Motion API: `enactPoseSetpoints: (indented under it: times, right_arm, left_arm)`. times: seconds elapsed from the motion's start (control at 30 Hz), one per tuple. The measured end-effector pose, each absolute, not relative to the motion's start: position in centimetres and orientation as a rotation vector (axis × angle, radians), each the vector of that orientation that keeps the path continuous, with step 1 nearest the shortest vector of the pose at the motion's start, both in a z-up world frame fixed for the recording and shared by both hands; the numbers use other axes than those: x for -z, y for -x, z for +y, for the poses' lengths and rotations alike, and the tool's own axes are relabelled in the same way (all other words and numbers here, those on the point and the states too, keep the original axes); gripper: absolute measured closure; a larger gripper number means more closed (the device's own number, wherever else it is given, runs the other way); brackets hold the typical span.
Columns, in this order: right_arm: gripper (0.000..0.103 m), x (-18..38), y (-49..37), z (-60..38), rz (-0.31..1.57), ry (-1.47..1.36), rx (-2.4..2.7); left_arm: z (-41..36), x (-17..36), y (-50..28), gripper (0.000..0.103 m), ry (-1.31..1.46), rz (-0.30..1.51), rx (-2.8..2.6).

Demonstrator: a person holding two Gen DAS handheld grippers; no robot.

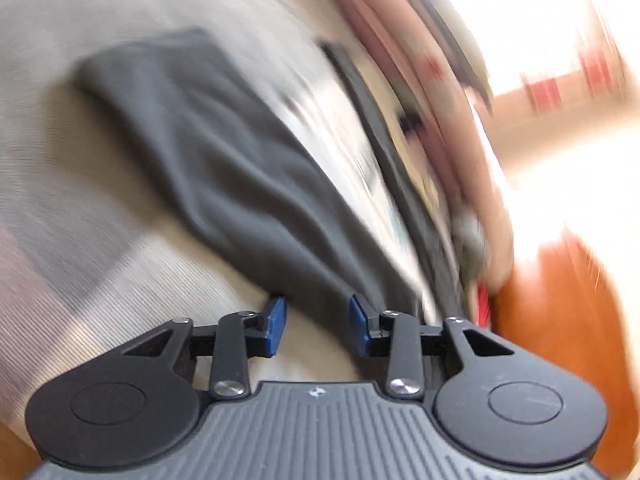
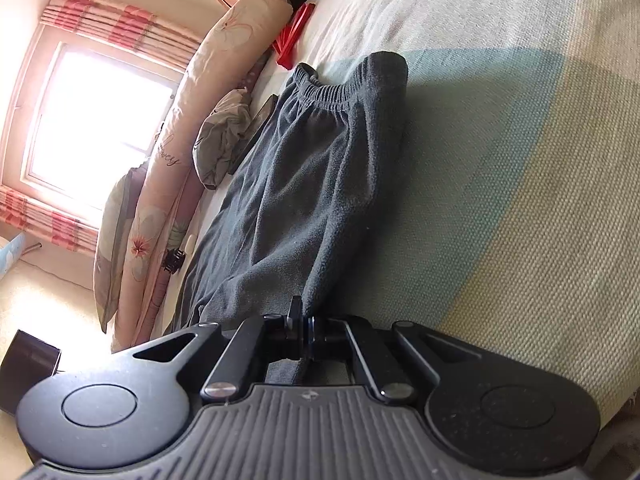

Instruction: Fold clothes

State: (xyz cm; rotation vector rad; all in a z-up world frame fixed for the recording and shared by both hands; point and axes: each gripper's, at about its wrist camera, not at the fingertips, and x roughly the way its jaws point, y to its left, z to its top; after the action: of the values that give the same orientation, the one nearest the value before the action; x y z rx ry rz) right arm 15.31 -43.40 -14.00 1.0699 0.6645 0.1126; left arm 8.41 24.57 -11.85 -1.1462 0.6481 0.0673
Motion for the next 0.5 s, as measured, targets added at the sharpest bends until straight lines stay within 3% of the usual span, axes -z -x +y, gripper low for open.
enactPoseSetpoints:
  times: [0.43,0.5]
  right_arm:
    - [0.103,14.1,-15.3,-43.5,0.666,-1.065,-0.112]
    - [0.103,14.1,-15.4,-43.5,0.672,-1.065,-0.110]
  left_arm:
    - [28.5,10.9,-8.0,0.063,1.102,0.535,-0.303]
    - [28.0,10.6,-8.8,0.075,1.047,0.550,-0.307]
